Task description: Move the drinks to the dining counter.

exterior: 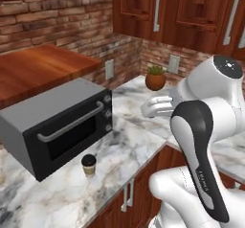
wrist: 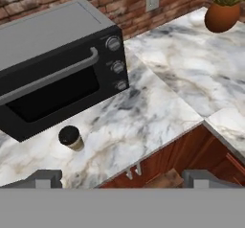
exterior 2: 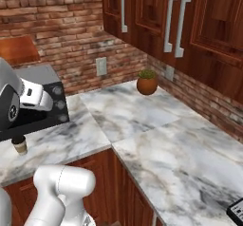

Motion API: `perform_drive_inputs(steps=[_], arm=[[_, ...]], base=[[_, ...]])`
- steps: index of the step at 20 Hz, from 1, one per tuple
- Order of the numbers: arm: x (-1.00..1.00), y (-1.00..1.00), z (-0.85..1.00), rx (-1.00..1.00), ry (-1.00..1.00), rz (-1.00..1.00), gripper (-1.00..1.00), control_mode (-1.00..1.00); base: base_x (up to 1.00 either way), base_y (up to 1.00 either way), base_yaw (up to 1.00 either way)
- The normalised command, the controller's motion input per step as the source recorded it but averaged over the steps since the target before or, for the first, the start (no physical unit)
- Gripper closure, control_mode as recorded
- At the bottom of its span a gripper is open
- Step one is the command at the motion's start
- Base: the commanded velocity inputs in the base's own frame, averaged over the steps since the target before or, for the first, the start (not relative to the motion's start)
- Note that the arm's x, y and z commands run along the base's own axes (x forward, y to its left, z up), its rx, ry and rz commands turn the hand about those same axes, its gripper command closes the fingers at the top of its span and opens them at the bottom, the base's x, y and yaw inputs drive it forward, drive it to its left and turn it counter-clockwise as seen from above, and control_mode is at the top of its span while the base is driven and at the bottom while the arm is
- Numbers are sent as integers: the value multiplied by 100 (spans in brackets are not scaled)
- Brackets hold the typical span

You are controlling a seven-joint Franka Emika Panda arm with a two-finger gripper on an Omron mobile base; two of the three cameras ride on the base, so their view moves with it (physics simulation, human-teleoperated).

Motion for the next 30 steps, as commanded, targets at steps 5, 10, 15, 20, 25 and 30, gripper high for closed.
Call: perform_drive_inputs(steps=[5,10,15,20,25,30], arm=[[0,0,0,0,0,0,-100,100],[0,0,0,0,0,0,-100,100],[0,0,0,0,0,0,-100,100],[0,0,0,0,0,0,-100,100],[0,0,0,0,0,0,-100,100],[0,0,0,0,0,0,-100,100]], base=[[14,61,43],[53,4,60],[61,0,61],[31,5,42],[5,53,19],[34,12,23]])
